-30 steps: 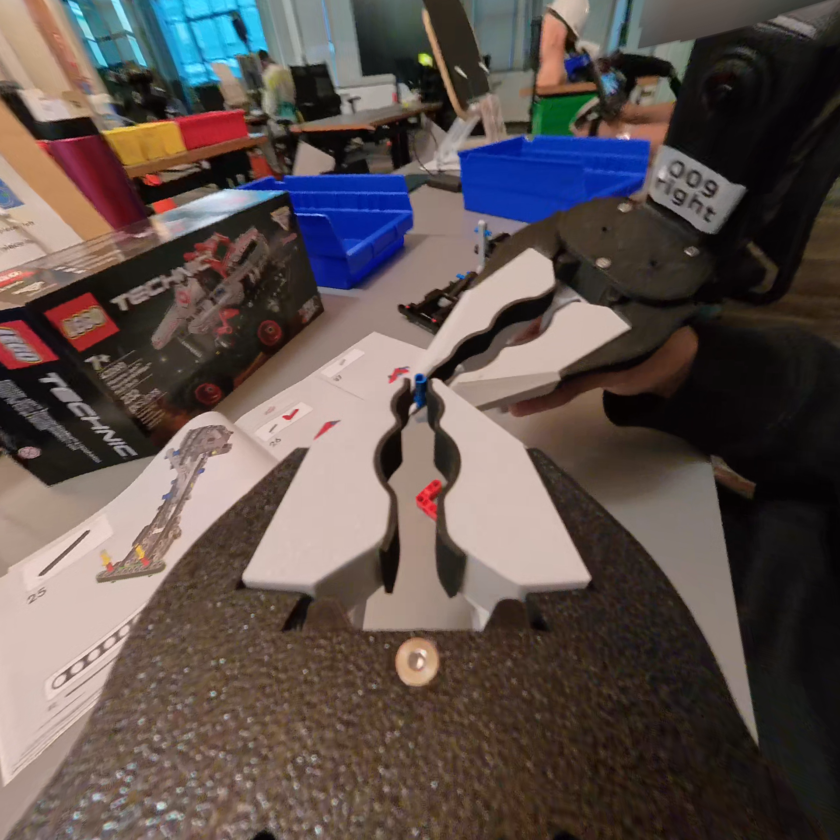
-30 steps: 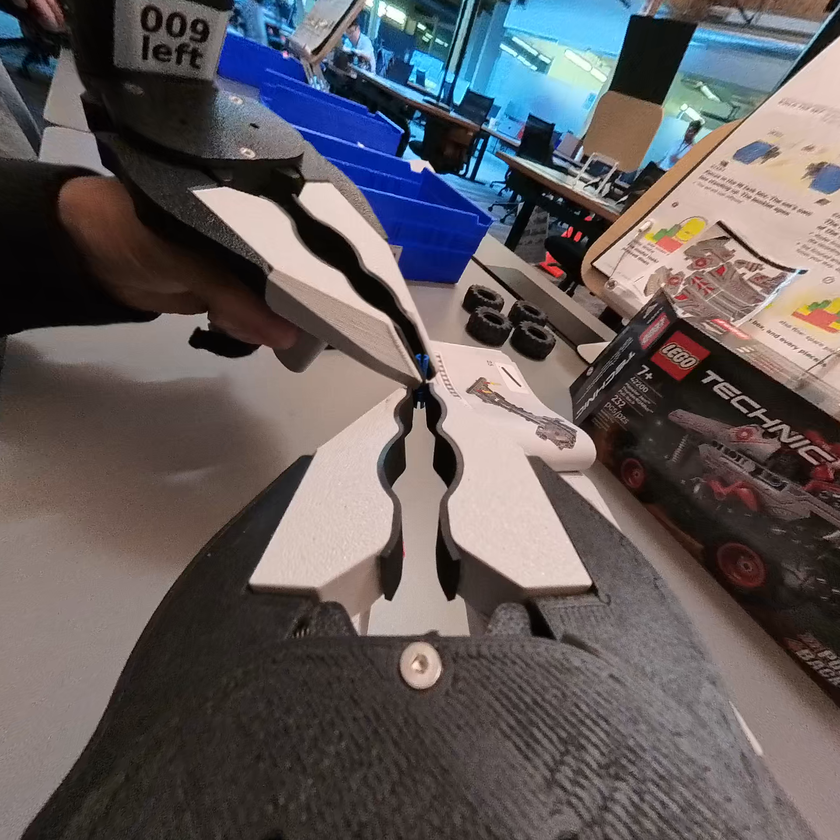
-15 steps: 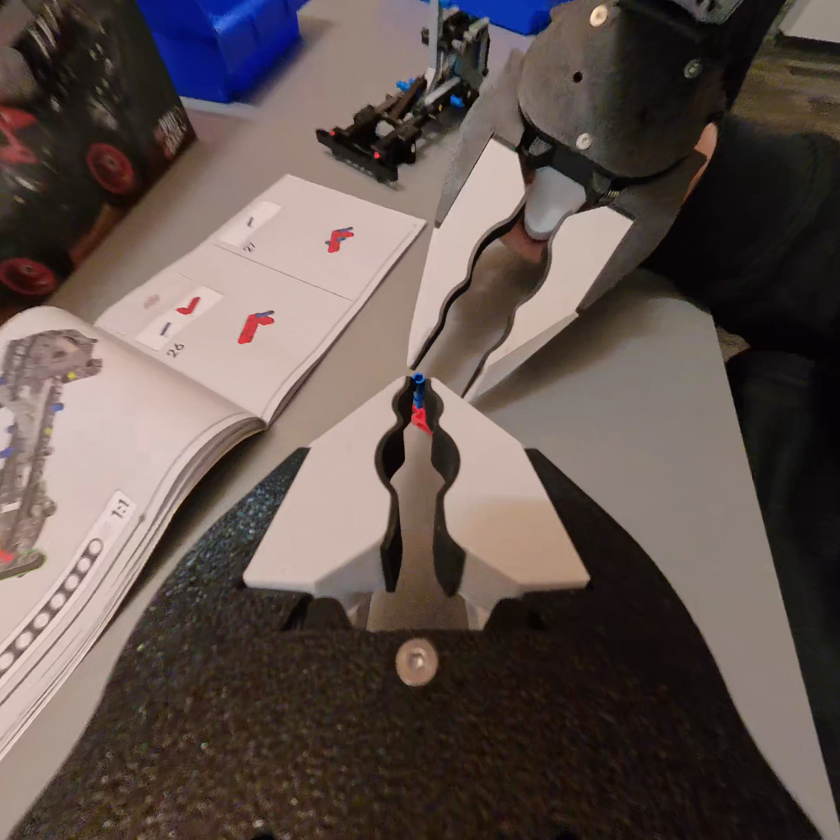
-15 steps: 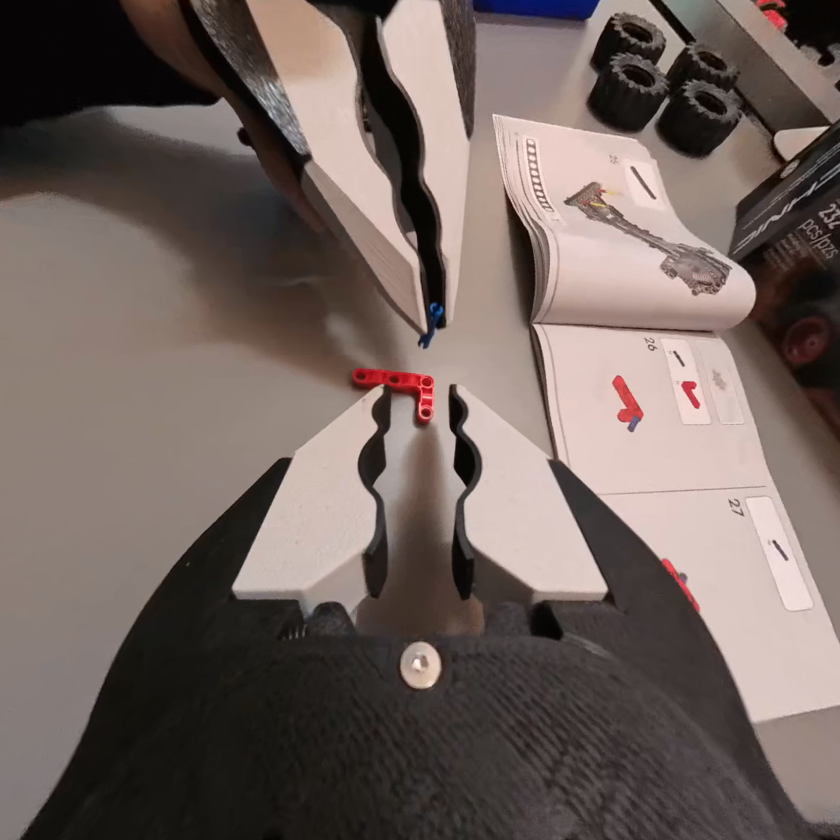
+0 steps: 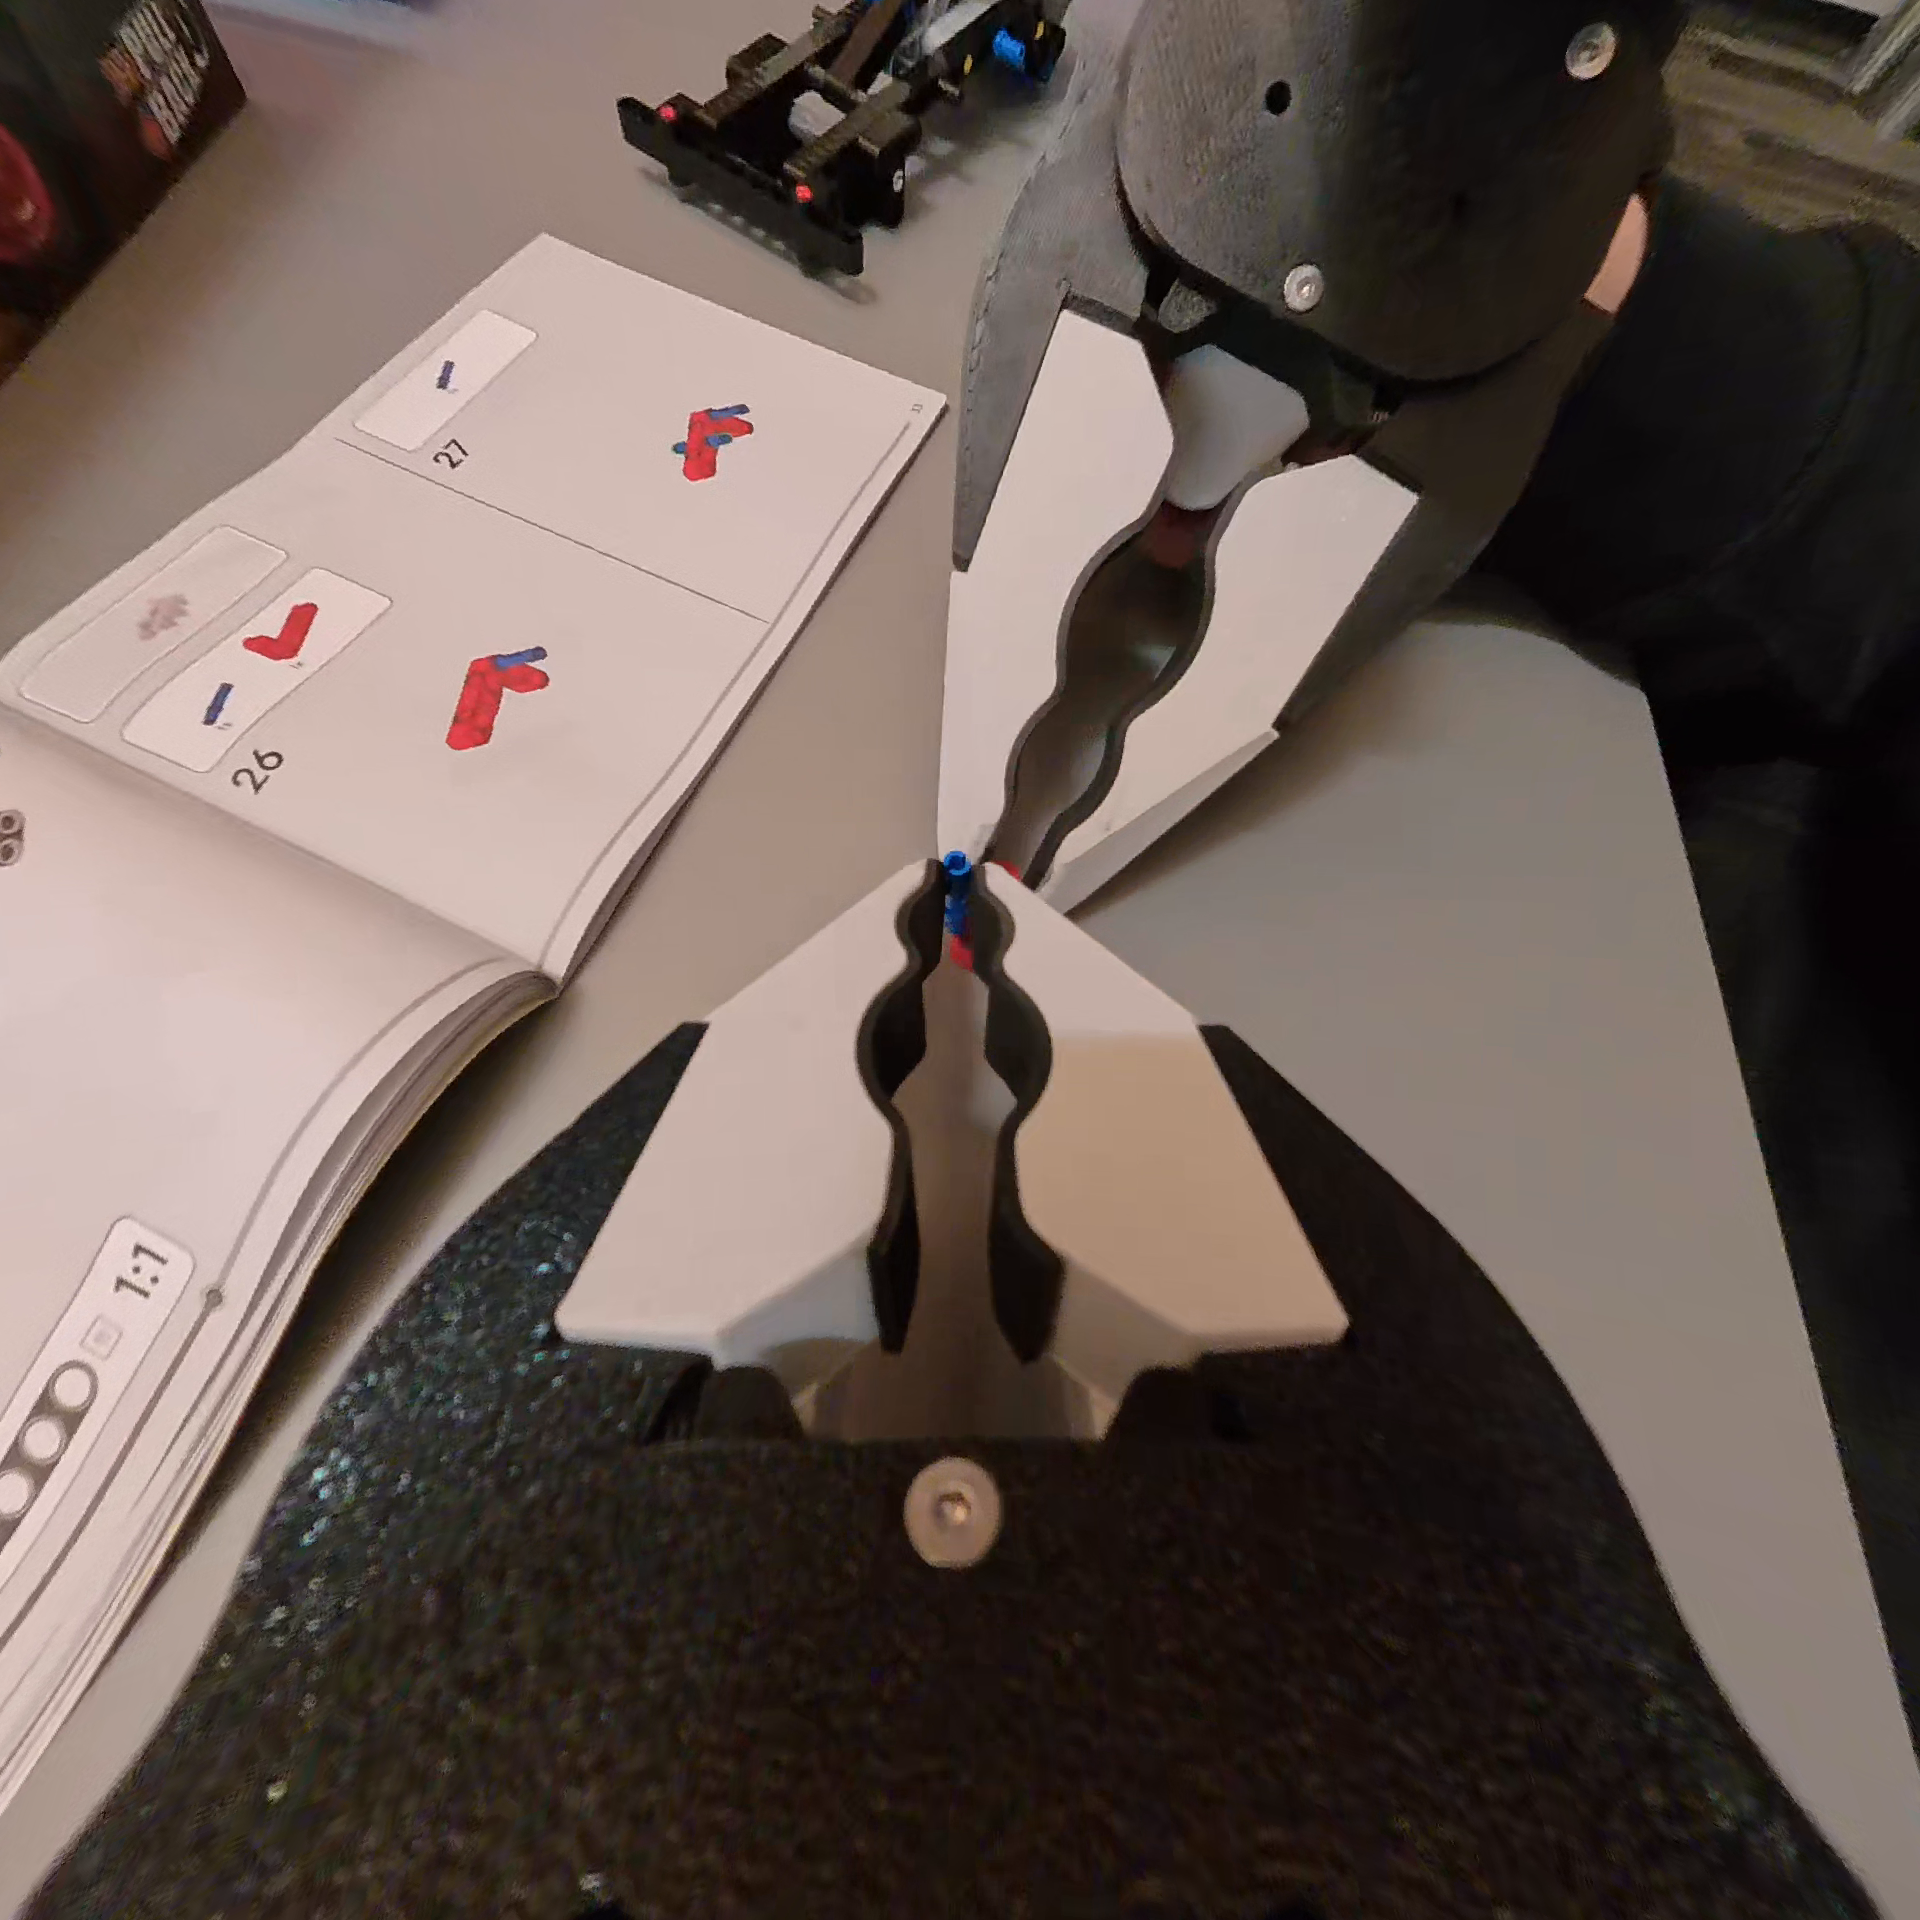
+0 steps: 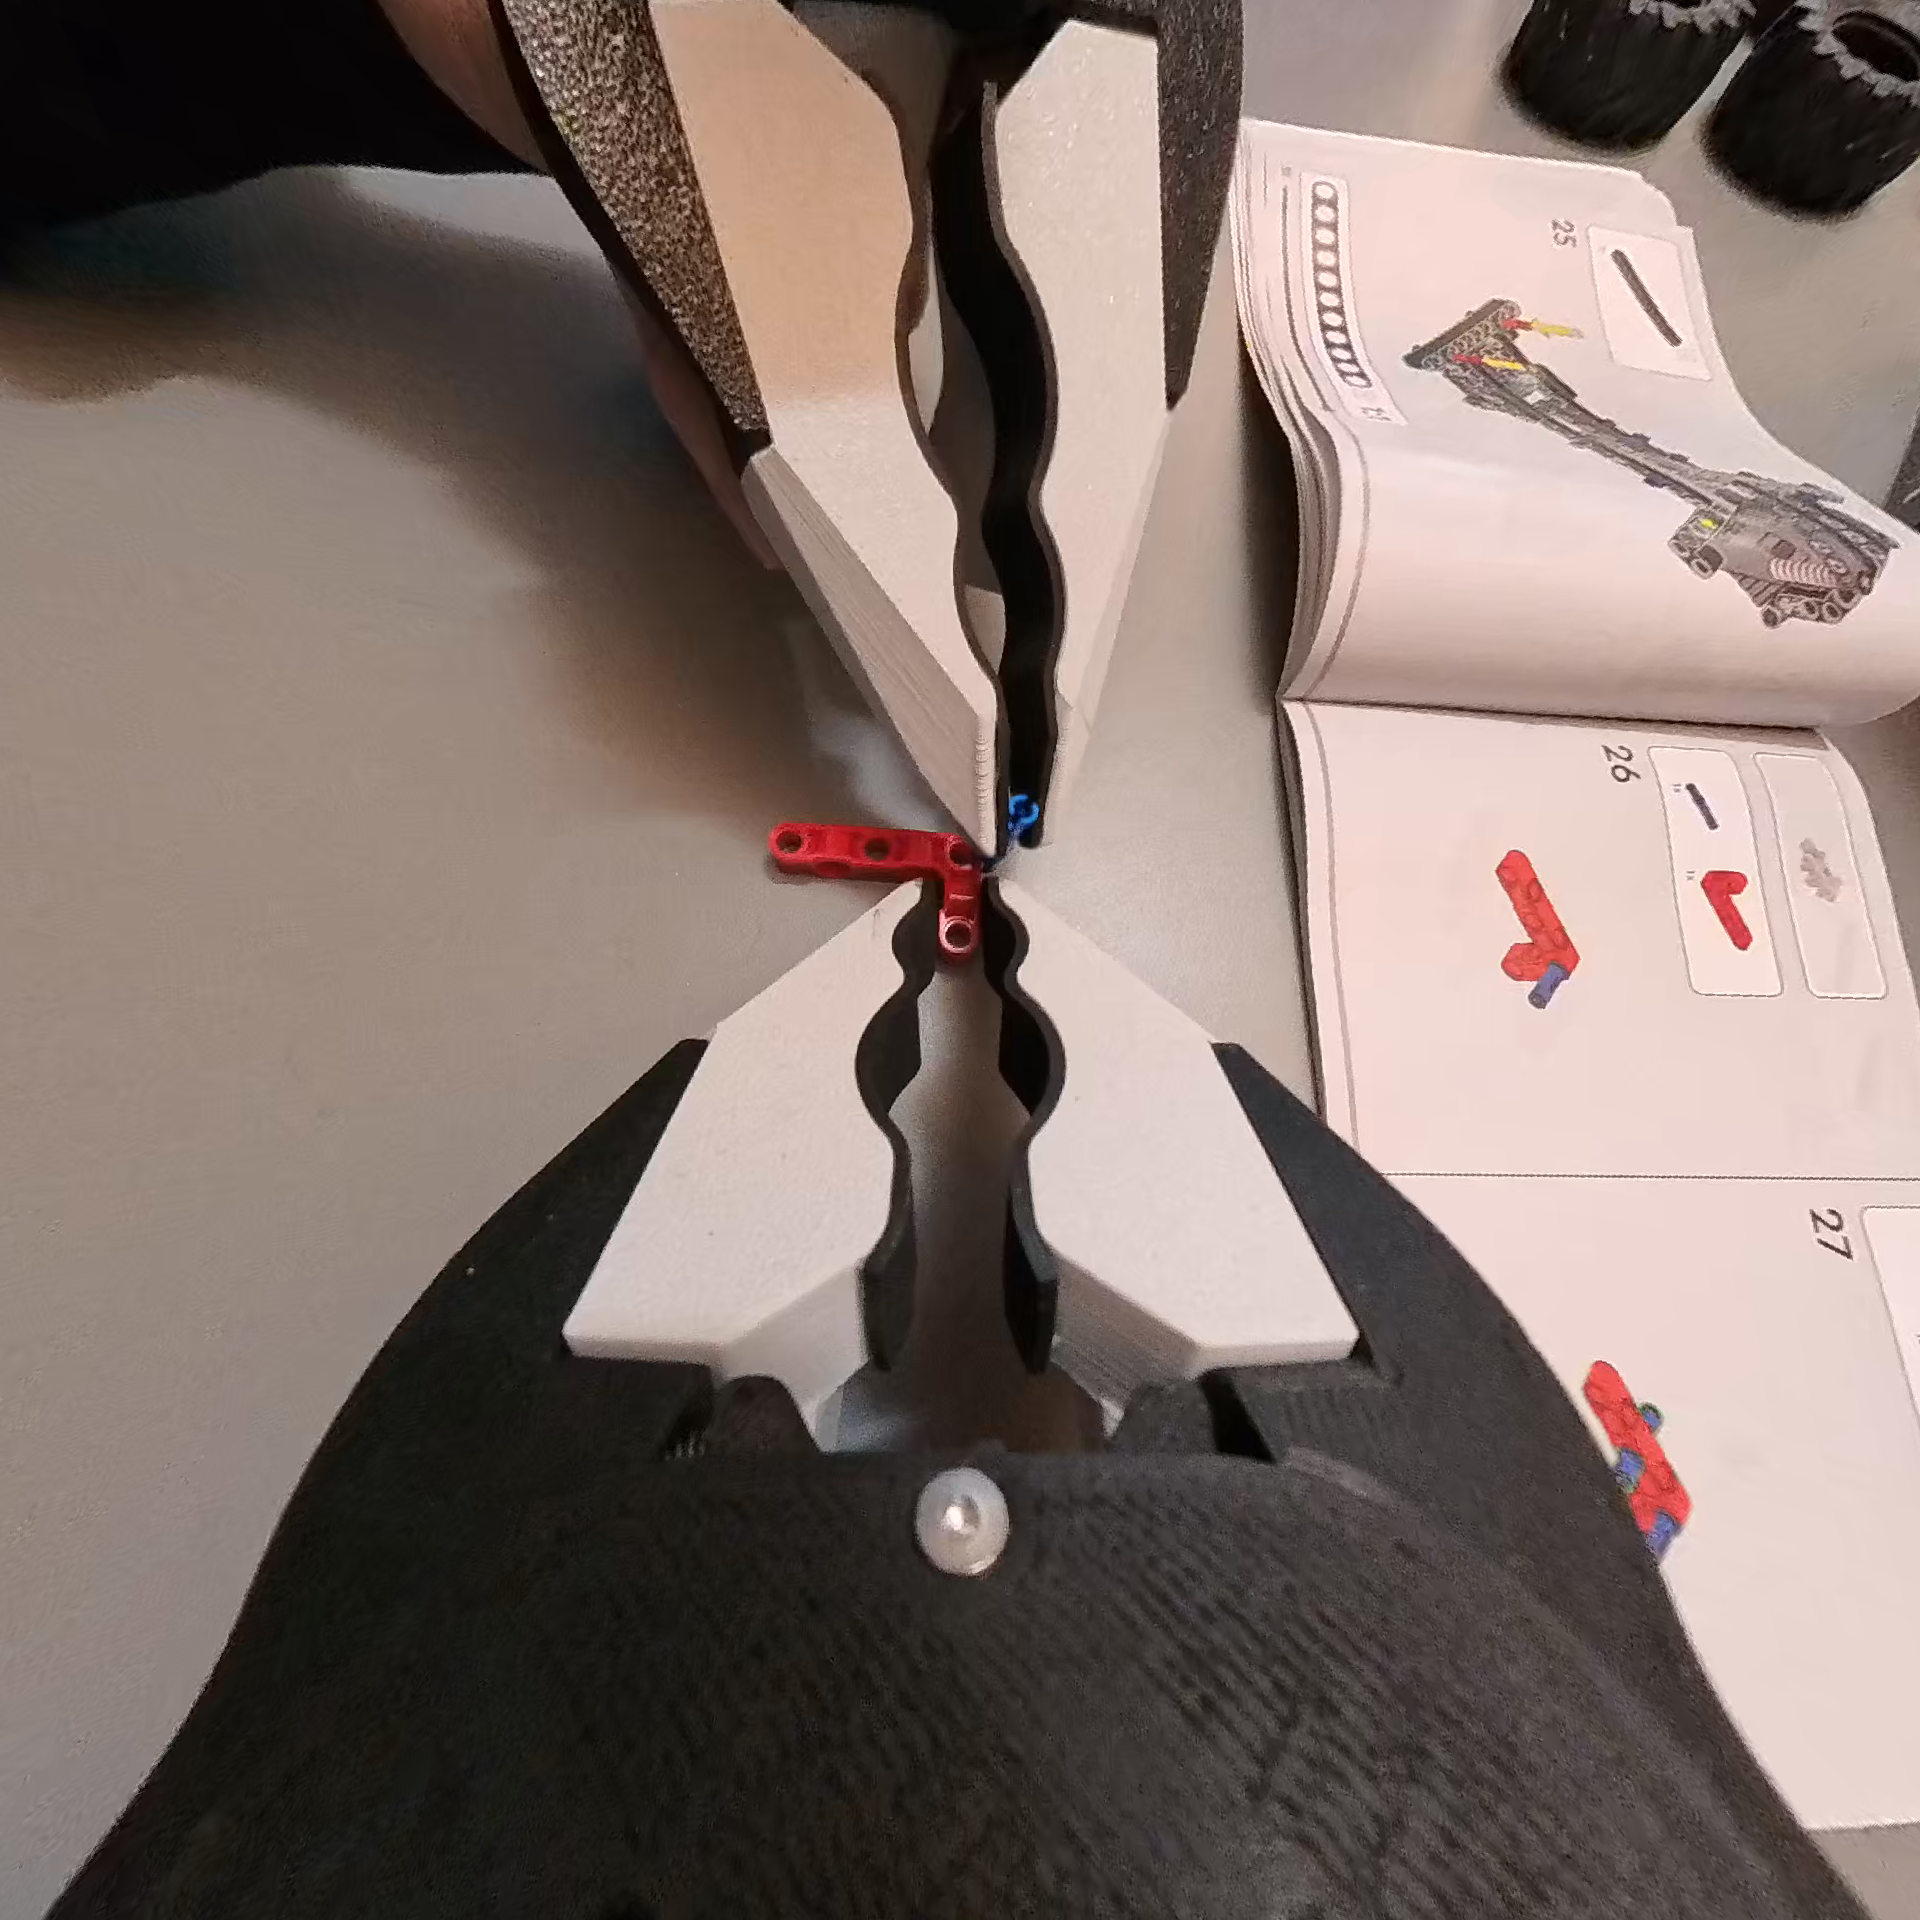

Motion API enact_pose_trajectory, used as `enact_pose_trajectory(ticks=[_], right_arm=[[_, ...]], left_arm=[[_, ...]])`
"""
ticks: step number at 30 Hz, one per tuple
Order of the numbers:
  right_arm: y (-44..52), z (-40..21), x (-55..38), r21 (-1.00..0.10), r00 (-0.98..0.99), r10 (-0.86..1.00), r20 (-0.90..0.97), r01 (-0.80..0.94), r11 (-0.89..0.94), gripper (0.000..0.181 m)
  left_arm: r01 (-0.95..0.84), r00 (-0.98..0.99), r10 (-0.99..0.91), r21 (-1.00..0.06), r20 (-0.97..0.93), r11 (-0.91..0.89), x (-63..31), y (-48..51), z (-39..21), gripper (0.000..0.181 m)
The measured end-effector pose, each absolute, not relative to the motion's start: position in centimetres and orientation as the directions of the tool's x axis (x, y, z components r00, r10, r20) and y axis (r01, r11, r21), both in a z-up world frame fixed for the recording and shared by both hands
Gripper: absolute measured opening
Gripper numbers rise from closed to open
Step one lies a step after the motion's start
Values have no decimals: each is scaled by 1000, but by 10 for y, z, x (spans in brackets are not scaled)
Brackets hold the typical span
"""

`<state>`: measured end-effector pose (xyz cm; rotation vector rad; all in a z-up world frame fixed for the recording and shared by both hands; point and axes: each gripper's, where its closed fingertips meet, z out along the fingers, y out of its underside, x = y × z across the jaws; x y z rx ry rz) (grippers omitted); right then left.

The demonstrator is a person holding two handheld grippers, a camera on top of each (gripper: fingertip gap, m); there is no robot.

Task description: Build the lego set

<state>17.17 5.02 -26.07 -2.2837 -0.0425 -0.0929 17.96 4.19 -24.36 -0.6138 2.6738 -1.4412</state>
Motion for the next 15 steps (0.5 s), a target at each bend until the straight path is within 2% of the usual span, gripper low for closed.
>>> enact_pose_trajectory(ticks=[1, 15], right_arm=[[50, -261, 172, -753, 997, 0, 74, 56, -655, 6], [50, -261, 172, -754, 999, -1, 44, 33, -657, 6]], left_arm=[[-323, -922, -357, -810, 152, 489, 180, 41, -244, 2], [-275, -935, -338, -815, 104, 510, 174, 43, -244, 2]])
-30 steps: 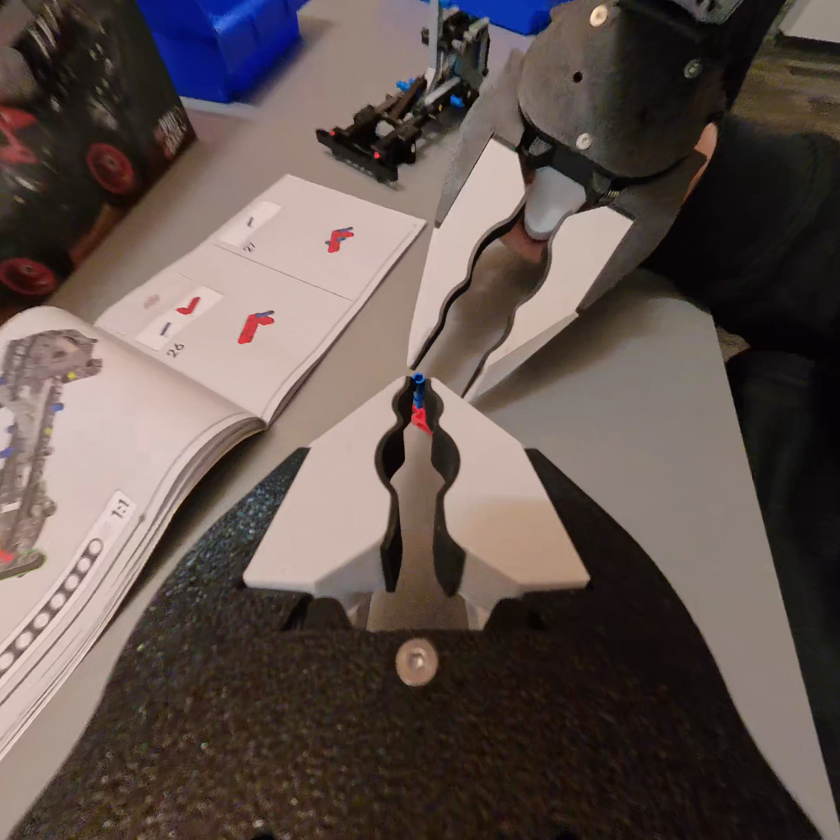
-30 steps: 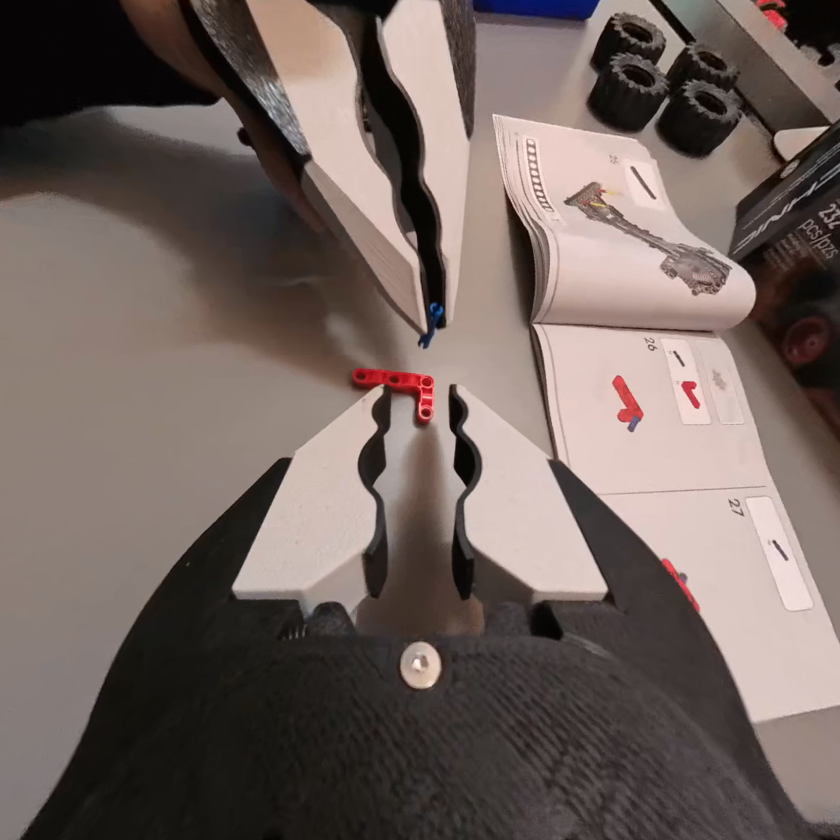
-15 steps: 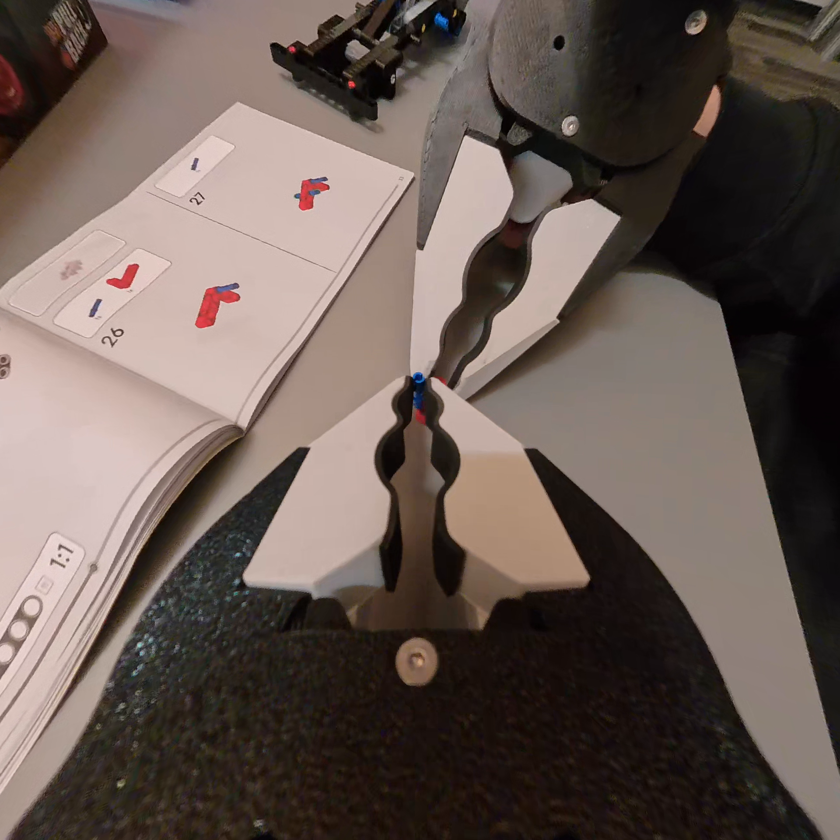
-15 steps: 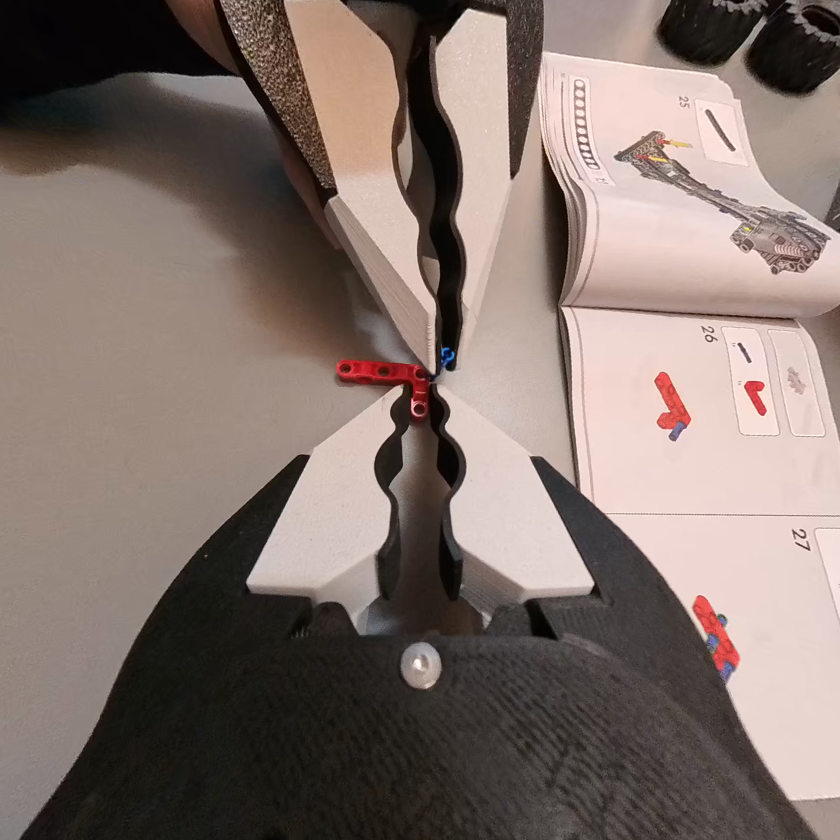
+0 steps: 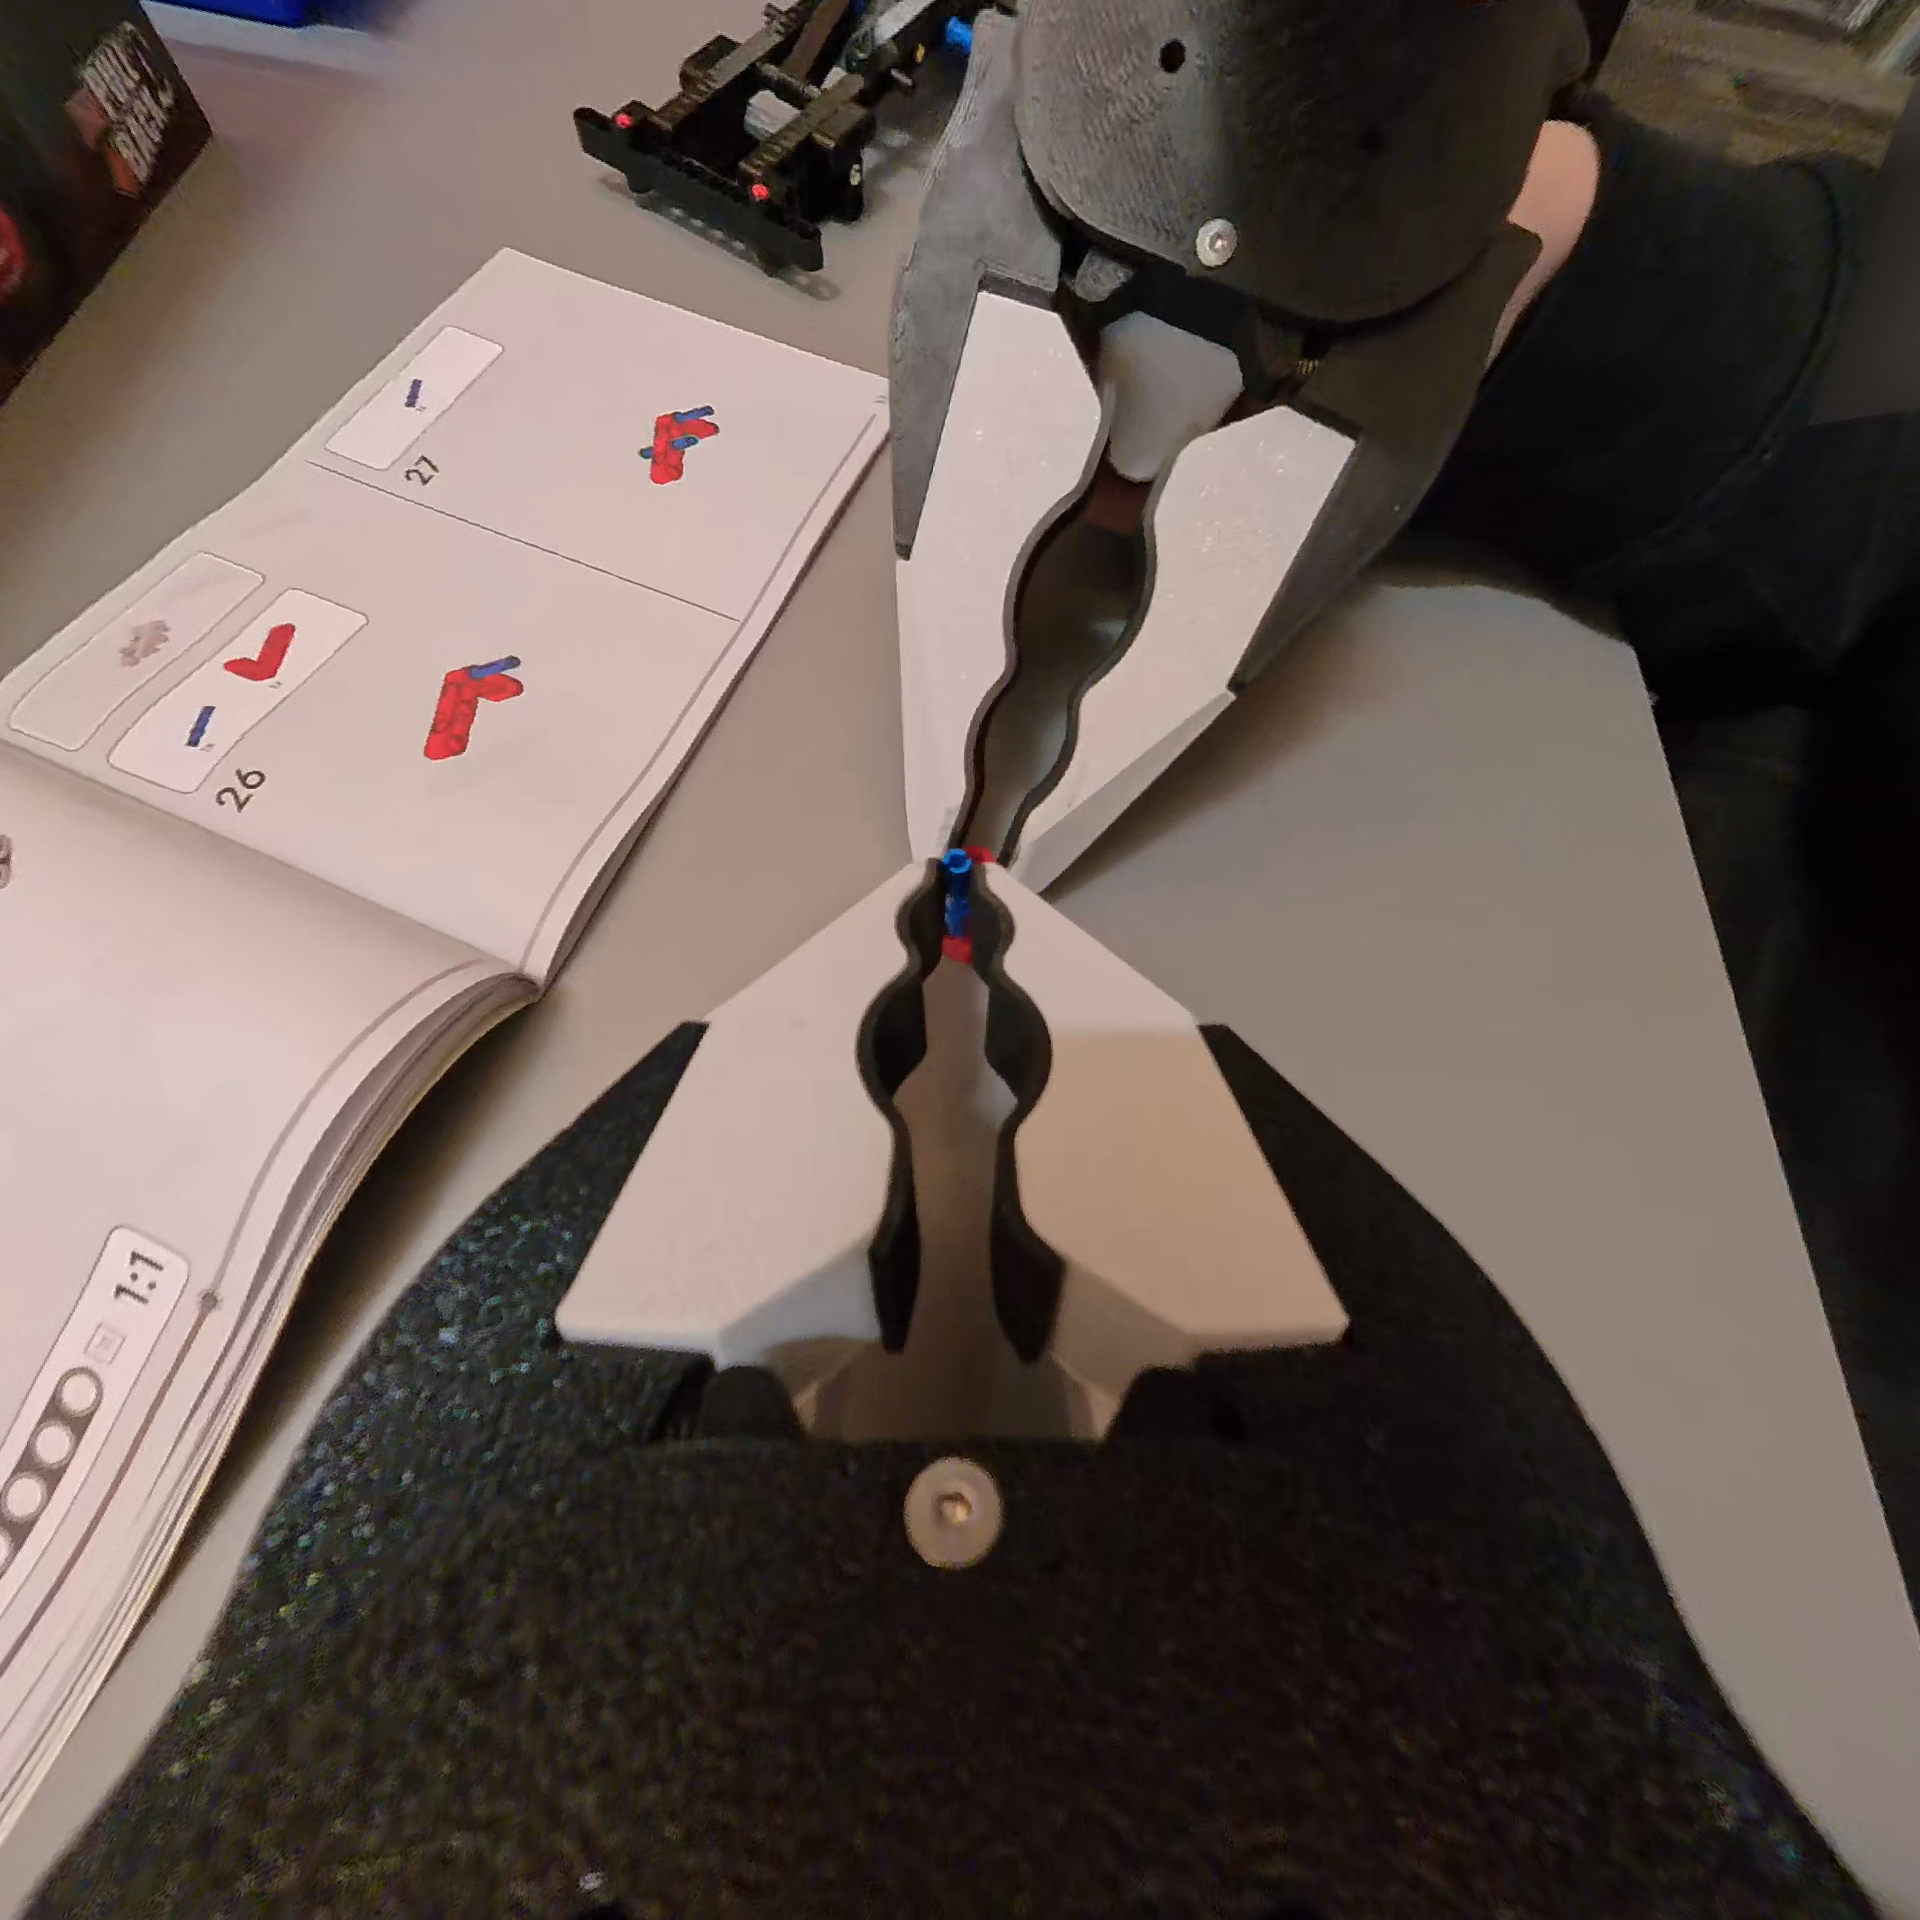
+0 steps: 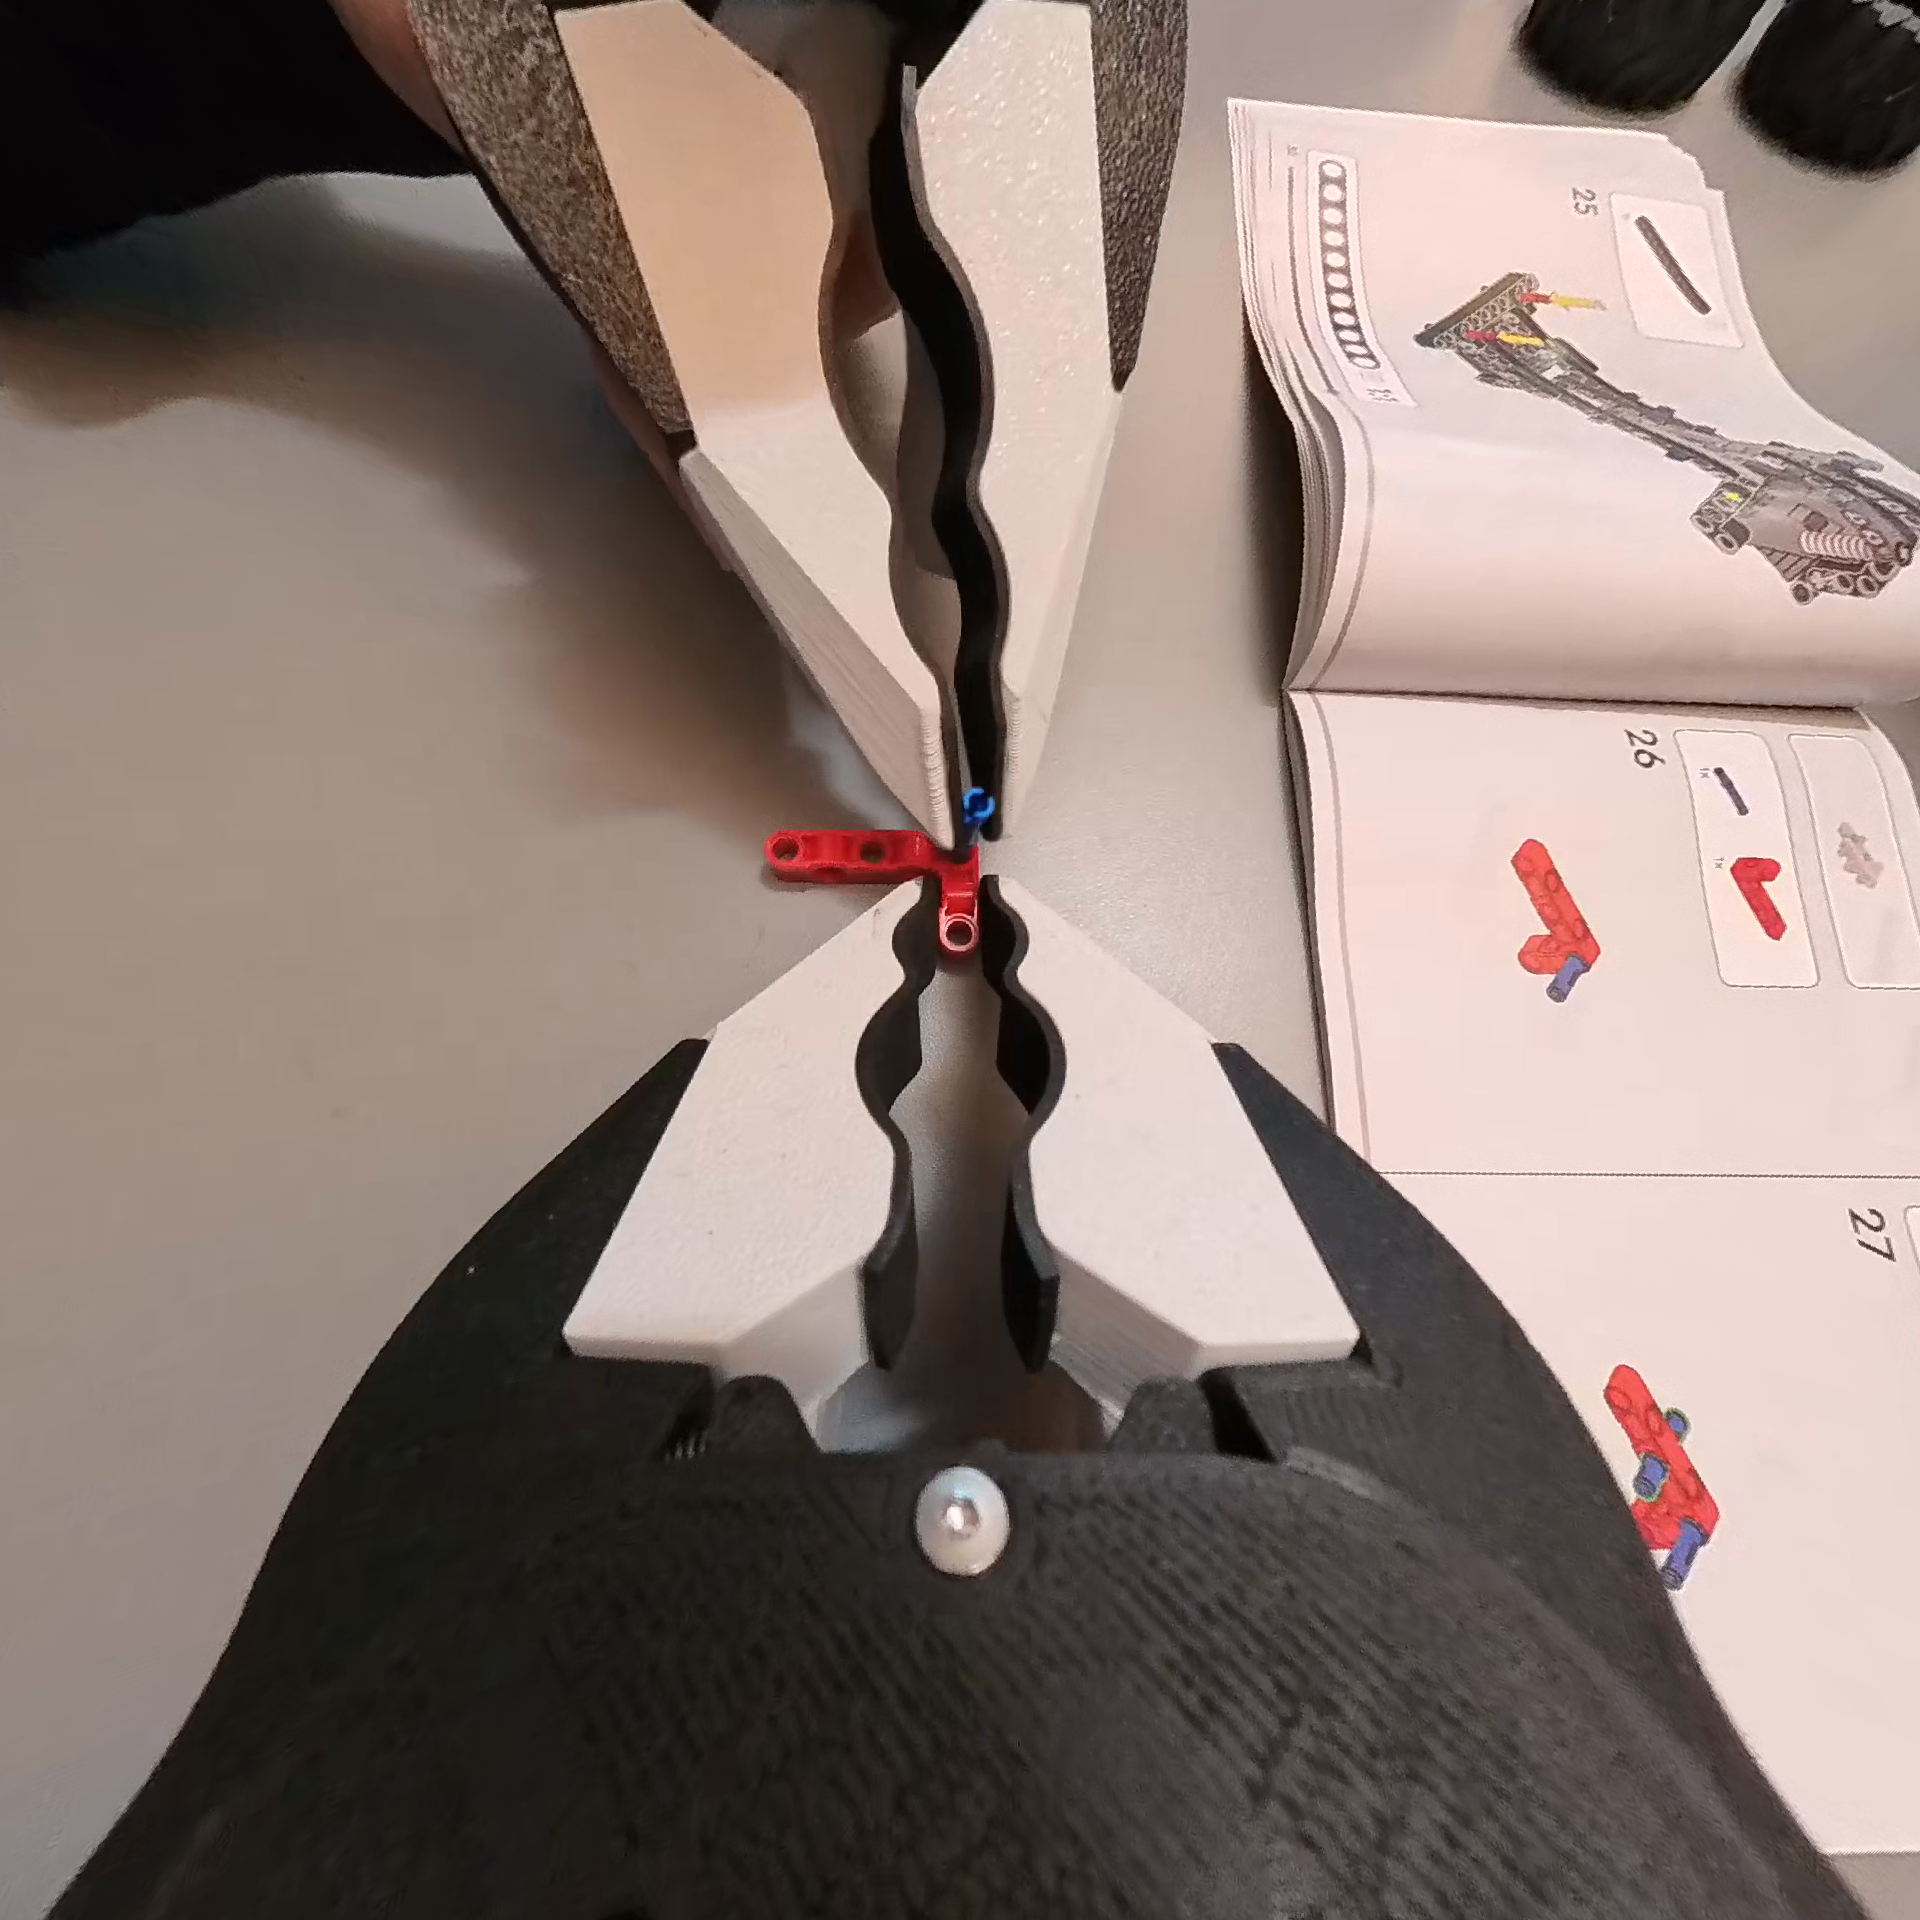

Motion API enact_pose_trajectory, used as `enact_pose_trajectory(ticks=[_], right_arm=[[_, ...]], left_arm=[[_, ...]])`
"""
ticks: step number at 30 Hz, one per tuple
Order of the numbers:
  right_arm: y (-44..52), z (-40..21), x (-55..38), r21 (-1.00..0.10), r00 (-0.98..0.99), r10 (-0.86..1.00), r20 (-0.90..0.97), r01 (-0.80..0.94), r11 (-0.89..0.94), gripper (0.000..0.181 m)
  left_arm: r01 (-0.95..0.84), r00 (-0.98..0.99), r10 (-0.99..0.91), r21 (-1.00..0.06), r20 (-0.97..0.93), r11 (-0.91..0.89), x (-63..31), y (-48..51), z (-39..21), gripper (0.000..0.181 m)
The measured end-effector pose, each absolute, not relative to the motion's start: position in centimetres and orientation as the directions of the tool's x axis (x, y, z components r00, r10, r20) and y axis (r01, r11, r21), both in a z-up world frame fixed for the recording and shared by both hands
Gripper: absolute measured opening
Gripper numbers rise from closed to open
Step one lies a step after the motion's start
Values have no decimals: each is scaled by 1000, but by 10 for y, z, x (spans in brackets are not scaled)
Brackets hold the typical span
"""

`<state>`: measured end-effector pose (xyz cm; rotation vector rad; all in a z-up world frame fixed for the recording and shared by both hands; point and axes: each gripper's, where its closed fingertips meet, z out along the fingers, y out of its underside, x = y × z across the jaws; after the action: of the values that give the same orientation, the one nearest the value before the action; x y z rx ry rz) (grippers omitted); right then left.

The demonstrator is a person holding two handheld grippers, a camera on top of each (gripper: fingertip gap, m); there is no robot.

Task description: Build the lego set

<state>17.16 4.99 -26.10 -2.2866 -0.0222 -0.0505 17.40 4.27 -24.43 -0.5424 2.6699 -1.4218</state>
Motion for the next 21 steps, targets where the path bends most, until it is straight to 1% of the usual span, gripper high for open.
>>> enact_pose_trajectory(ticks=[11, 18, 21], right_arm=[[51, -261, 171, -754, 999, 4, 38, 32, -656, 6], [51, -261, 171, -754, 999, 5, 34, 29, -657, 6], [52, -261, 171, -754, 1000, 5, 31, 27, -657, 6]], left_arm=[[-272, -933, -347, -813, 92, 515, 173, 47, -245, 2], [-214, -938, -345, -812, 17, 543, 174, 47, -246, 2], [-217, -938, -346, -808, 17, 548, 174, 47, -246, 2]])
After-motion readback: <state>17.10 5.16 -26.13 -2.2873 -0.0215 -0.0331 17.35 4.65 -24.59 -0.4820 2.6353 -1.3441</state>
